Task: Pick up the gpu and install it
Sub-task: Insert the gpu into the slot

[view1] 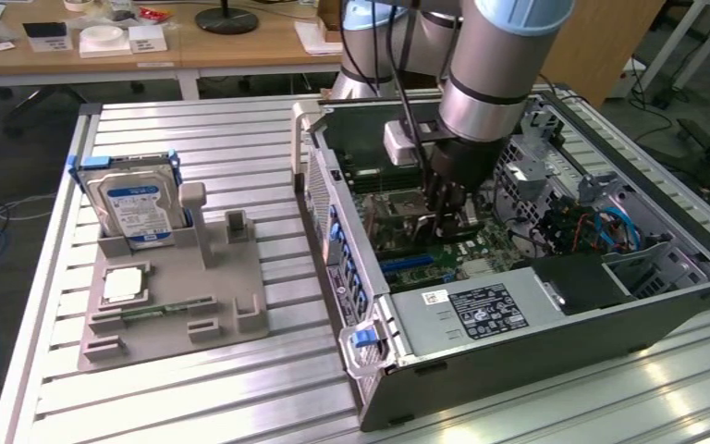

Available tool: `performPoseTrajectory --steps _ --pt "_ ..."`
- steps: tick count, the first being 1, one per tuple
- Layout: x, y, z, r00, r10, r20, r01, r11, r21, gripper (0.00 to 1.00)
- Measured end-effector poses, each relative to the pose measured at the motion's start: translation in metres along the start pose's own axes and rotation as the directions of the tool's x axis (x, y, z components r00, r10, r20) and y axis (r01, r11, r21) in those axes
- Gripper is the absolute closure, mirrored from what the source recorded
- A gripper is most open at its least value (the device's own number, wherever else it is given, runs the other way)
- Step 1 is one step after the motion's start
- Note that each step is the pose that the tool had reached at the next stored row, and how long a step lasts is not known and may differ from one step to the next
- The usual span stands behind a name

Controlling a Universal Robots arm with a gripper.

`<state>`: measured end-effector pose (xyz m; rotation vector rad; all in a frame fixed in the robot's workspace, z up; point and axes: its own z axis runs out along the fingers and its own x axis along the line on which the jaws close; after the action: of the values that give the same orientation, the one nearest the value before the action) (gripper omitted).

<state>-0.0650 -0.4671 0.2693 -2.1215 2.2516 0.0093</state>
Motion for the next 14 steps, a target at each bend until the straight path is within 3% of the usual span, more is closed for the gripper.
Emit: performPoseTrajectory --steps 6,14 --pt "0.003 0.0028 0.0102 1.0 0.0 0.0003 0.0 1.0 0.0 0.72" --pt "0.004 0.0082 0.0133 1.0 0.0 0.0001 0.0 1.0 -0.0001 0.72"
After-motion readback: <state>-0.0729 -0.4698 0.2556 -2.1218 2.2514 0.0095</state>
